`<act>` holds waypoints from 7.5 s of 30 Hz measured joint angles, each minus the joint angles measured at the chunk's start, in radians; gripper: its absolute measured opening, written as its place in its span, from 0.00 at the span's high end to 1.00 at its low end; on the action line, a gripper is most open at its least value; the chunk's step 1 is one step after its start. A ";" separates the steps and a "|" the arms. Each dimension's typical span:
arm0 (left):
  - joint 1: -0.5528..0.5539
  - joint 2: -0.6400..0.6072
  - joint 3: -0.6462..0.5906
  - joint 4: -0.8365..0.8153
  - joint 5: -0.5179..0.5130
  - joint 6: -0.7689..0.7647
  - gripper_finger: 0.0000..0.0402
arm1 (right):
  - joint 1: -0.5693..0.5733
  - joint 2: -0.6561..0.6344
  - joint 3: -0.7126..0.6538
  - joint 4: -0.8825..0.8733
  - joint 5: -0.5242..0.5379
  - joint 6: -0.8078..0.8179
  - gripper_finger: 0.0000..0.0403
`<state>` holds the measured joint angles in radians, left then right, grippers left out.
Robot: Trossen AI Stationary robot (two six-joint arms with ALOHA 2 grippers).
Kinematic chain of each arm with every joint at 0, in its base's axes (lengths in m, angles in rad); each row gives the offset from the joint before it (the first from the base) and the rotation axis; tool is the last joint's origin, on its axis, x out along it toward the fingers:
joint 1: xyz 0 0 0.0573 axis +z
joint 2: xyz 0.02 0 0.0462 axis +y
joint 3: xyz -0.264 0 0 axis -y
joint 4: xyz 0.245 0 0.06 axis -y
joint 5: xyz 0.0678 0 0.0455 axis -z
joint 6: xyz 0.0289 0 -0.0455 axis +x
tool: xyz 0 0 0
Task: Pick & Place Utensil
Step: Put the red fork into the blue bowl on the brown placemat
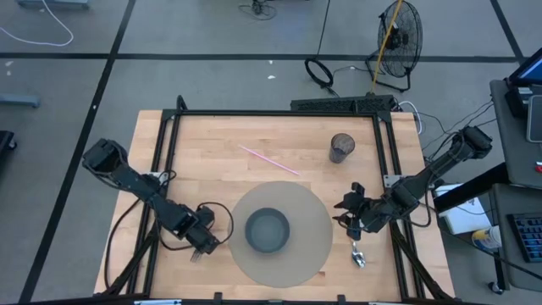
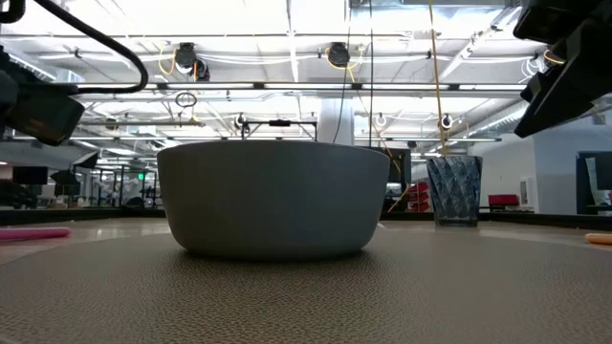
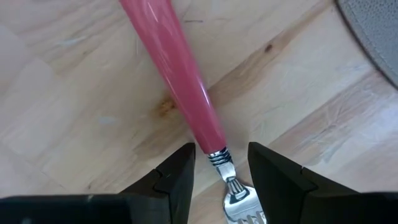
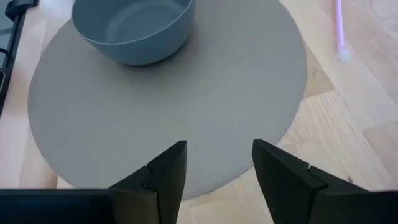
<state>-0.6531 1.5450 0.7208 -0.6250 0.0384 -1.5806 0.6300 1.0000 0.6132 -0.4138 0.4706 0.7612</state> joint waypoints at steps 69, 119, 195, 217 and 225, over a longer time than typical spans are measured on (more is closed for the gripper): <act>0.097 -0.015 -0.006 -0.082 -0.061 0.109 0.88 | 0.000 0.000 0.000 0.045 -0.001 -0.041 0.55; 0.076 -0.015 0.229 -0.397 -0.636 0.272 0.89 | 0.000 0.000 0.000 0.048 -0.001 -0.037 0.55; 0.110 0.369 0.311 0.887 -1.207 0.548 0.88 | 0.000 0.000 -0.001 0.260 0.259 -0.313 0.55; 0.145 0.368 0.311 0.679 -1.131 0.392 0.86 | 0.000 0.000 -0.001 0.259 0.258 -0.329 0.55; 0.144 0.368 0.311 0.645 -1.138 0.364 0.87 | 0.000 0.000 -0.047 0.273 0.258 -0.308 0.55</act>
<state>-0.5087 1.9129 1.0317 0.0203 -1.0992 -1.2167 0.6304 1.0004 0.5662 -0.1406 0.7284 0.4534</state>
